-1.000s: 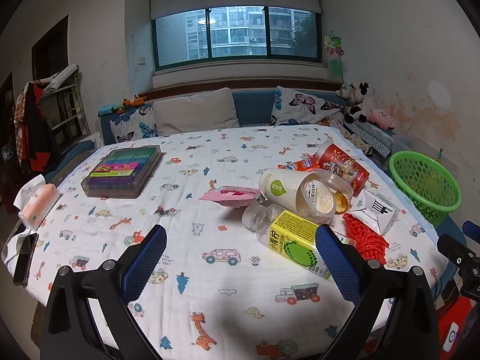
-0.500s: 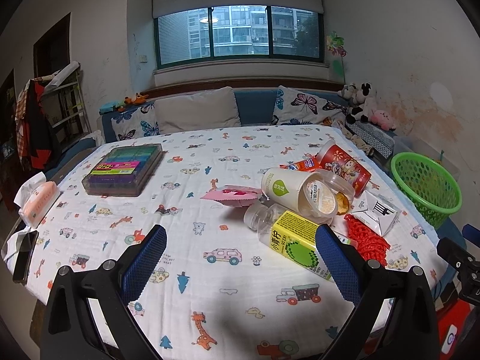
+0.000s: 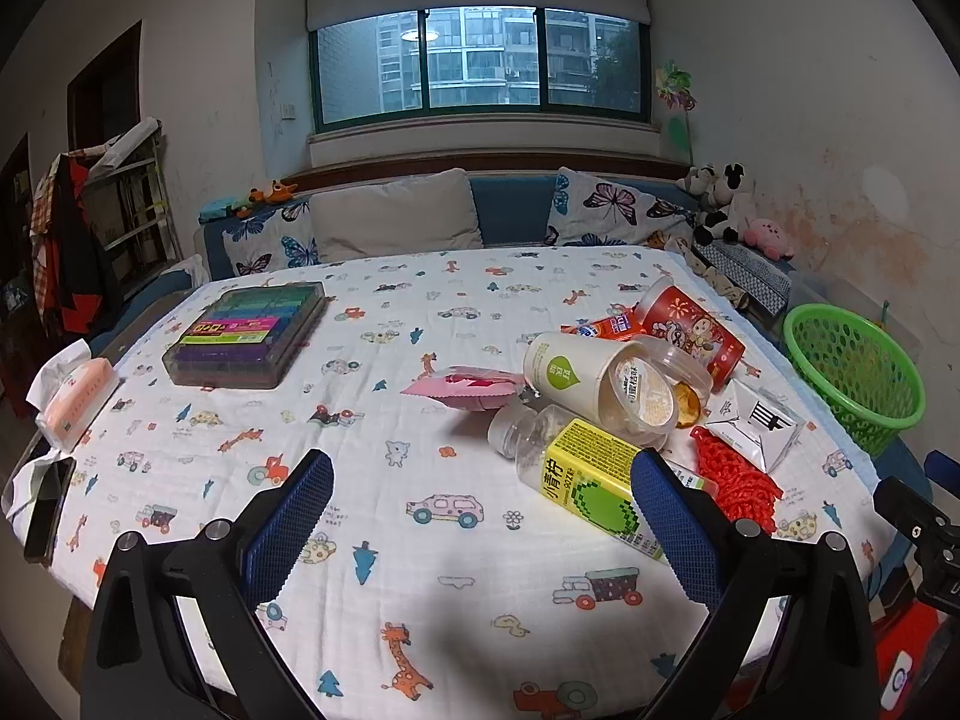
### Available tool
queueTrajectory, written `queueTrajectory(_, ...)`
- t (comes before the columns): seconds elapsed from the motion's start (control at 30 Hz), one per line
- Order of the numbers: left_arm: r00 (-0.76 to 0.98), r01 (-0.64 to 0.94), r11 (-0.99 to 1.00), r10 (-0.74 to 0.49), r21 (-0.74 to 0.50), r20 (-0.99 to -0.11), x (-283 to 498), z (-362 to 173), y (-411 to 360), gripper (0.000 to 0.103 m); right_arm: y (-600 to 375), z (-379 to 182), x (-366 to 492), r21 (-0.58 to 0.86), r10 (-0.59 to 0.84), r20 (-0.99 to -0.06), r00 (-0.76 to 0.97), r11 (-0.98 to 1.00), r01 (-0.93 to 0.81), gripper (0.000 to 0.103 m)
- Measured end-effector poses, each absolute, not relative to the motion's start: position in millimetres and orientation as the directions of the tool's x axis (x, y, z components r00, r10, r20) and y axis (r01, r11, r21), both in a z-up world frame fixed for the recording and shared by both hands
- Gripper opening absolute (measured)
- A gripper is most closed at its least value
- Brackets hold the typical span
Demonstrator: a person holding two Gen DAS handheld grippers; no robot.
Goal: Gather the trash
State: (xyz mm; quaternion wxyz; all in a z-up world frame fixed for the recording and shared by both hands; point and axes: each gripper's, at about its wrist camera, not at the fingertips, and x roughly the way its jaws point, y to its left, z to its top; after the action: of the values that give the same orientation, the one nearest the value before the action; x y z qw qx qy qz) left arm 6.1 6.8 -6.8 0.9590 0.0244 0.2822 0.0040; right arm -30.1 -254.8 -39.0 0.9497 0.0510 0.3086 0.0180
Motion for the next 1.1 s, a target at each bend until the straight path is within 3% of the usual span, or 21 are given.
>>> queueTrajectory(1.1, 0.831, -0.012, 0.999, 0.033, 0.042, -0.555, 24, -8, 11, 0.096, -258, -46, -15, 0.118, 0.080, -0.608, 0.790, 0.993, -0.010, 0.099)
